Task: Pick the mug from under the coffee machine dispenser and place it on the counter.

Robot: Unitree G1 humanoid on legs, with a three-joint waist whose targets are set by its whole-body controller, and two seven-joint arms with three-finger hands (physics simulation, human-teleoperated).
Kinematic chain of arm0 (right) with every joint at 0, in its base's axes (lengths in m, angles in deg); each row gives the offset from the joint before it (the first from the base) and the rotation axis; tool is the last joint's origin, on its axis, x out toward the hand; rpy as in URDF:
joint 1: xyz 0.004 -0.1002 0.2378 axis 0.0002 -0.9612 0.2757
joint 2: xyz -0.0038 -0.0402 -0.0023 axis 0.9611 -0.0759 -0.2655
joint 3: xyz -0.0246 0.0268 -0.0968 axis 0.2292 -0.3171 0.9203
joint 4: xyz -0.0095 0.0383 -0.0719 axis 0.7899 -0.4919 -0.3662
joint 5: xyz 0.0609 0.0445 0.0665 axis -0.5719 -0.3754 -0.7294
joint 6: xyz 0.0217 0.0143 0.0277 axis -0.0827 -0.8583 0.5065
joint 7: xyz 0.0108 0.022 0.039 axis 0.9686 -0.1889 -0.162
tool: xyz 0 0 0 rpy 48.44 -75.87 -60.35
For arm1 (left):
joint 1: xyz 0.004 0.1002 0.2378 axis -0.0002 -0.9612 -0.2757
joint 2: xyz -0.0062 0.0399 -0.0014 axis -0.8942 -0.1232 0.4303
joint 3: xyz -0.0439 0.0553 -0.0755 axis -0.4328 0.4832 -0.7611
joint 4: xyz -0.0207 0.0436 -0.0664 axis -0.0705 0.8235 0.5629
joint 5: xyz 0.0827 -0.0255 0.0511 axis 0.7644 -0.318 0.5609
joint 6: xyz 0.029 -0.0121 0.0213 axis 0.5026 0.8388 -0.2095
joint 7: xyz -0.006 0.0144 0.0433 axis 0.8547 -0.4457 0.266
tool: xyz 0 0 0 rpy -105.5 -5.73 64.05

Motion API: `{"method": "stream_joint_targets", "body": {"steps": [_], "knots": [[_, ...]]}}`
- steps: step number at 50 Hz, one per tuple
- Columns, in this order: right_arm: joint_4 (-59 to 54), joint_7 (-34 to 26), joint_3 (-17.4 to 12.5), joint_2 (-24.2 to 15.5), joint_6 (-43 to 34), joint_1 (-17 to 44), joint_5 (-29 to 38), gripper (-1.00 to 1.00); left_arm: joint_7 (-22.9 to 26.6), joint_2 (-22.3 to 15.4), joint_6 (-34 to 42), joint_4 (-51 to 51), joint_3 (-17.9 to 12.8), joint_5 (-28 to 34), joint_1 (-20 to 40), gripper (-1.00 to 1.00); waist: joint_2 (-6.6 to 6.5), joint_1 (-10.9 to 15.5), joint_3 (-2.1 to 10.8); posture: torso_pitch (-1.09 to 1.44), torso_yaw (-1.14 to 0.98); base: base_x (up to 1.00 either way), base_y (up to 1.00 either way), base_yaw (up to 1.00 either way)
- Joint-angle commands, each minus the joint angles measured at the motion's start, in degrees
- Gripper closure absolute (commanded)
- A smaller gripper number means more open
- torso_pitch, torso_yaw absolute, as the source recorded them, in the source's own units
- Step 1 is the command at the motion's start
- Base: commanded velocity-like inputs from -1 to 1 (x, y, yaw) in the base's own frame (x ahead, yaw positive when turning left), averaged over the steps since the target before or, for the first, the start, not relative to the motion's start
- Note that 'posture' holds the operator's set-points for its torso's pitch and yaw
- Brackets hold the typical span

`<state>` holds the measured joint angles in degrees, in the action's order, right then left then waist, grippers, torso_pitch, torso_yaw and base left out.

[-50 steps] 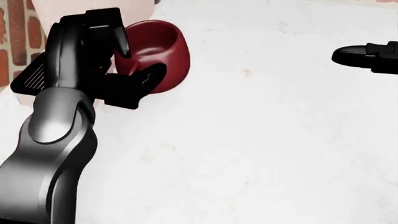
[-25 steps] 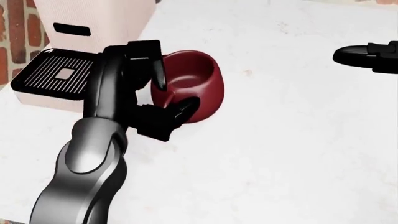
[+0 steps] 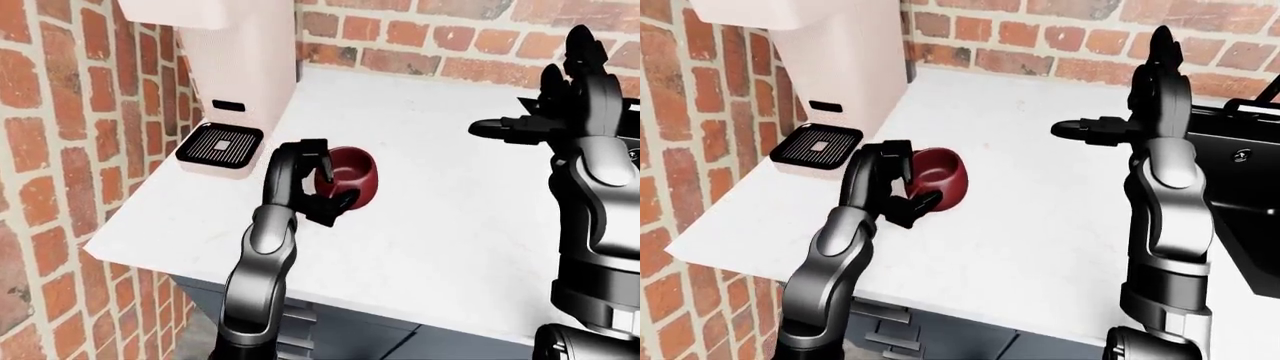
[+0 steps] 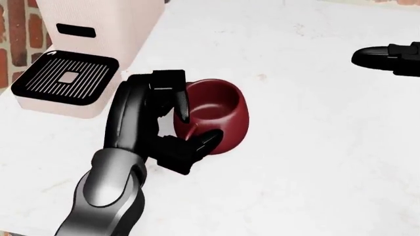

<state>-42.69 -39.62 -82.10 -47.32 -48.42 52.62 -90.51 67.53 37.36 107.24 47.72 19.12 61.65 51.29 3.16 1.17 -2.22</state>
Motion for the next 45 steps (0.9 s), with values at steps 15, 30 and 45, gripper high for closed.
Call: {"method": "stream_joint_targets", "body": {"steps": [15, 30, 45], "knots": [[1.8, 0.3, -0.9, -1.2, 1.9, 1.8, 0.0, -1.0, 0.8, 1.3, -4.7, -2.6, 2.3, 0.8, -2.0, 0.93, 0.56, 0.2, 1.66, 0.0, 0.0, 0.0, 0.0, 0.0], [2.0, 0.2, -0.9, -1.3, 1.9, 1.8, 0.0, -1.0, 1.7, 1.6, -5.2, -2.4, 3.0, 1.7, -3.3, 0.48, 0.68, 0.3, 1.64, 0.0, 0.0, 0.0, 0.0, 0.0], [1.9, 0.2, -1.0, -1.6, 1.6, 2.2, -0.2, -1.0, 2.3, 1.8, -4.8, -2.5, 3.1, 2.8, -2.9, -0.32, 0.74, 0.4, 1.6, 0.0, 0.0, 0.0, 0.0, 0.0]]}}
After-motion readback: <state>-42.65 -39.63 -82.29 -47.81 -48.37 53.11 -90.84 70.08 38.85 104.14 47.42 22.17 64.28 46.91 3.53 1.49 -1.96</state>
